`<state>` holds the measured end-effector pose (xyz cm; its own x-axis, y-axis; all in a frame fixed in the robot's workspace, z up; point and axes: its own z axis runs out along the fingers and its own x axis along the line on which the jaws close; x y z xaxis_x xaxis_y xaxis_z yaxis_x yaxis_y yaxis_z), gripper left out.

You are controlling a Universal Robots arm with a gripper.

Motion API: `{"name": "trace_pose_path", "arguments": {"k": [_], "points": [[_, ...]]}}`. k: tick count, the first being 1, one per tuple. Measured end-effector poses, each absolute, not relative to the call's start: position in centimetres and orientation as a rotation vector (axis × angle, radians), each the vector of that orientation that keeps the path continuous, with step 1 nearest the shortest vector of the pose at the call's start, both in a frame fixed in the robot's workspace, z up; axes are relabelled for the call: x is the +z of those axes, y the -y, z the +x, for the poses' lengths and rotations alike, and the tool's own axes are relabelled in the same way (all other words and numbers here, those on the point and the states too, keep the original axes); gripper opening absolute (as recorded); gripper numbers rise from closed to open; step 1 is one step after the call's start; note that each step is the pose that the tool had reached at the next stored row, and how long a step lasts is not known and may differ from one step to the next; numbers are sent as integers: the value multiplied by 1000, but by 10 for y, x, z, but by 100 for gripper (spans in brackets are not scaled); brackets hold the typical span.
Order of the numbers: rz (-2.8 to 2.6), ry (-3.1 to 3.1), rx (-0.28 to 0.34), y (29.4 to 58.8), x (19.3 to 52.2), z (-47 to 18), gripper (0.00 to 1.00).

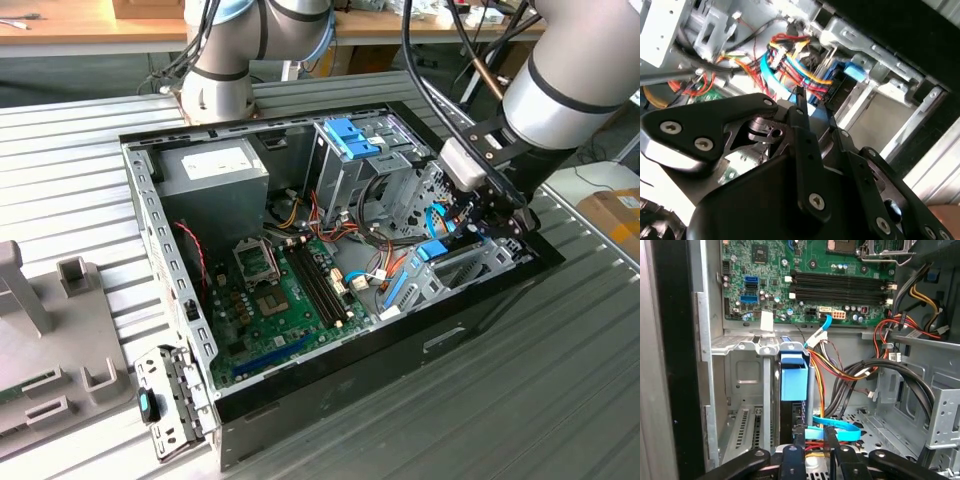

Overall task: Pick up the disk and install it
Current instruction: 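Insert the second disk wire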

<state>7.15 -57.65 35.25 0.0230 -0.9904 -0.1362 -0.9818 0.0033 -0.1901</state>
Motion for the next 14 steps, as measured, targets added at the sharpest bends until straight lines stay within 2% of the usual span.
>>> {"name": "trace_pose_path", "arguments": {"k": [9, 14], "points": [[-2066, -2047, -55, 574, 377, 72, 29], [-2073, -2083, -13, 572, 379, 76, 29]]}}
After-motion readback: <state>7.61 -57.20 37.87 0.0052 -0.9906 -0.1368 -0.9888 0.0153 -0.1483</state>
